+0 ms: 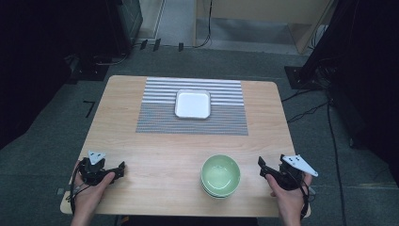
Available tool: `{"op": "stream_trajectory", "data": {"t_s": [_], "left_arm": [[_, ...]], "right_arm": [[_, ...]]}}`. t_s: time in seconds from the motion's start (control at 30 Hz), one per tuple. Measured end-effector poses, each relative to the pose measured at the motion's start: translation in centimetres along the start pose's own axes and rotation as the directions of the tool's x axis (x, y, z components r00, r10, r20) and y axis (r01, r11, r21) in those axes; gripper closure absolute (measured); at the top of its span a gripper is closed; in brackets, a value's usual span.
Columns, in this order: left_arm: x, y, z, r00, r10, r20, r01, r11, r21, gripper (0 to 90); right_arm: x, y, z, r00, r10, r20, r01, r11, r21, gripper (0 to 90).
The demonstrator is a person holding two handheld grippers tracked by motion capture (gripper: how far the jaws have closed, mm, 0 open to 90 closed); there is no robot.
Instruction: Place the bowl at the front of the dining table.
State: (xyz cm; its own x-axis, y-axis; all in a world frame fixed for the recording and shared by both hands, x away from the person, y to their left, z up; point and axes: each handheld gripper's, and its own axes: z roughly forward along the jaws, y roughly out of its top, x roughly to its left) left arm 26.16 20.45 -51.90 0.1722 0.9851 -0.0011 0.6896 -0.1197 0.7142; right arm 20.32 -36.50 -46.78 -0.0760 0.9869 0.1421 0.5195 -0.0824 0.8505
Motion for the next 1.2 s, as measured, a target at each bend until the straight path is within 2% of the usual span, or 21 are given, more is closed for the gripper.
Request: {"op": "stream_trajectory", "data": {"t_s": [0.27, 0.6, 0.63, 0.7, 0.77, 1.07, 1.2], "left_arm": [[0.0, 0.0, 0.0, 1.0, -0.001, -0.001, 0.001, 1.0, 0.0, 2.0], [0.1, 0.0, -0.1, 0.9998, -0.015, -0.016, 0.015, 0.9999, 0.006, 2.2], [0.0, 0.1, -0.2, 0.9992, -0.027, -0.031, 0.027, 0.9996, 0.002, 5.1], [0.0, 0.2, -0.2, 0.9989, -0.034, -0.032, 0.034, 0.9994, 0.0, 6.2], [-0.2, 0.2, -0.3, 0.999, -0.04, -0.018, 0.04, 0.9992, -0.003, 6.3], [-1.4, 0.8, -0.9, 0.9996, -0.027, -0.004, 0.027, 0.9994, -0.023, 6.3], [-2.0, 1.3, -1.2, 0.9993, -0.034, 0.014, 0.034, 0.9988, -0.035, 6.3]], "right_arm": [[0.8, 0.6, -0.7, 0.9991, 0.019, -0.037, -0.02, 1.0, -0.022, 13.7], [1.9, 1.1, -1.4, 0.998, 0.007, -0.062, -0.009, 0.999, -0.038, 13.7], [2.0, 1.2, -1.5, 0.9979, 0.005, -0.065, -0.008, 0.999, -0.04, 13.7], [2.1, 1.2, -1.5, 0.9977, 0.006, -0.067, -0.009, 0.999, -0.042, 13.7], [2.4, 1.4, -1.8, 0.9971, 0.007, -0.076, -0.01, 0.999, -0.049, 13.7], [3.0, 1.6, -2.1, 0.9945, 0.008, -0.104, -0.014, 0.998, -0.057, 13.8], [3.5, 1.8, -2.4, 0.9938, -0.009, -0.11, 0.001, 0.998, -0.068, 13.8]]}}
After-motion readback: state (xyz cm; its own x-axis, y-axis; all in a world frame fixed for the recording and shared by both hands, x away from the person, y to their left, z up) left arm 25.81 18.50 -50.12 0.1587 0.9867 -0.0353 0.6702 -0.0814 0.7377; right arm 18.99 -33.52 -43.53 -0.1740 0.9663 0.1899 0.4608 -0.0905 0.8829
